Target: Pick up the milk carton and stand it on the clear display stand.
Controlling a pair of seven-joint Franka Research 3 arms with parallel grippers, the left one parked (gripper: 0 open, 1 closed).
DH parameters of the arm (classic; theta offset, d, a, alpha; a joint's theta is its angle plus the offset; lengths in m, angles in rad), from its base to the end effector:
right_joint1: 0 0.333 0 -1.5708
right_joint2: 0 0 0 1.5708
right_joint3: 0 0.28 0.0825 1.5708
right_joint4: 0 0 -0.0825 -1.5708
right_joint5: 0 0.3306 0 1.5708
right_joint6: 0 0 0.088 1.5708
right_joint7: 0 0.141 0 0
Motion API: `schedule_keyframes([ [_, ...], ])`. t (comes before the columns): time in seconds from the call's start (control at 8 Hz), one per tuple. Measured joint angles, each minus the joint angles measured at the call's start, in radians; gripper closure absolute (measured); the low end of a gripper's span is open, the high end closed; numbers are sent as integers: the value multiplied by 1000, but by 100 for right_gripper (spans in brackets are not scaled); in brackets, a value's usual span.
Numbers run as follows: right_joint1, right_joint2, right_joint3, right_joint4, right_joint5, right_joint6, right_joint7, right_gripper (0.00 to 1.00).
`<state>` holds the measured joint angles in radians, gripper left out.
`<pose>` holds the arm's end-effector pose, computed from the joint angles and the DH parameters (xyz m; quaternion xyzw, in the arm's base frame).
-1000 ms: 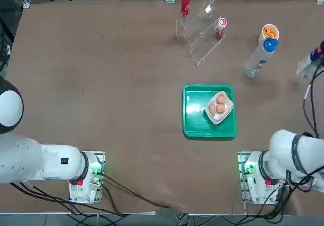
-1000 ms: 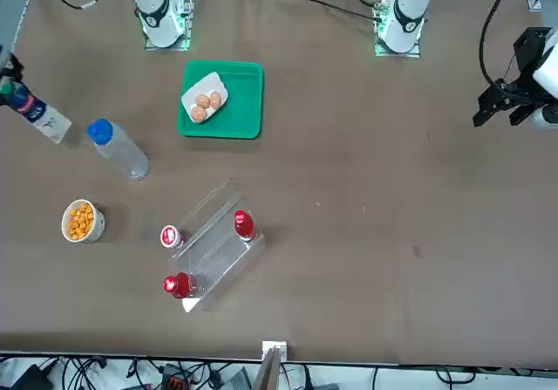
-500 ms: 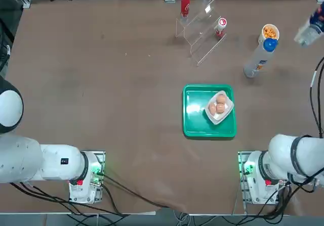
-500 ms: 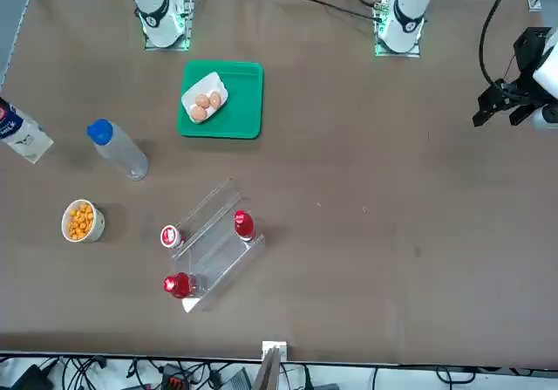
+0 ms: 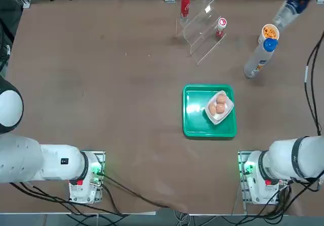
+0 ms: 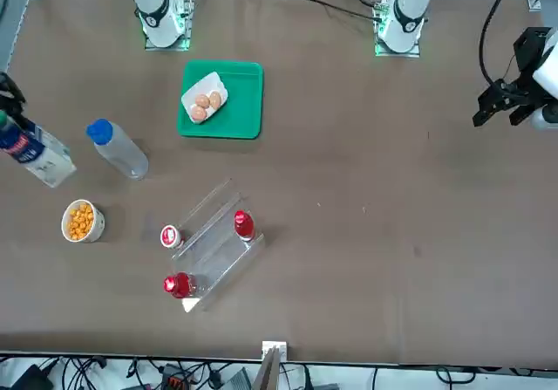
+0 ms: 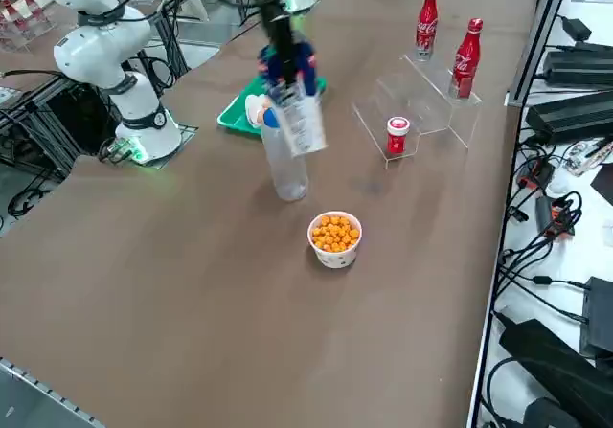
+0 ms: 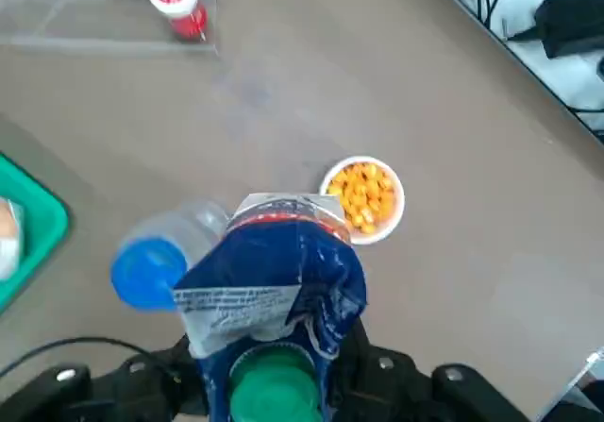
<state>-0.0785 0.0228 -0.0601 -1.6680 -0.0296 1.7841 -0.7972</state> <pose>0.5222 -0.0761 0.5213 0.9443 0.3254 0.0347 0.0347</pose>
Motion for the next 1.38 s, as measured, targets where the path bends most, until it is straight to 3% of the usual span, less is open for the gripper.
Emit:
schedule_keyframes([
  [0.75,304,204,2,213,5,-69,367,50],
  [1.38,440,432,1,422,5,-67,451,50],
])
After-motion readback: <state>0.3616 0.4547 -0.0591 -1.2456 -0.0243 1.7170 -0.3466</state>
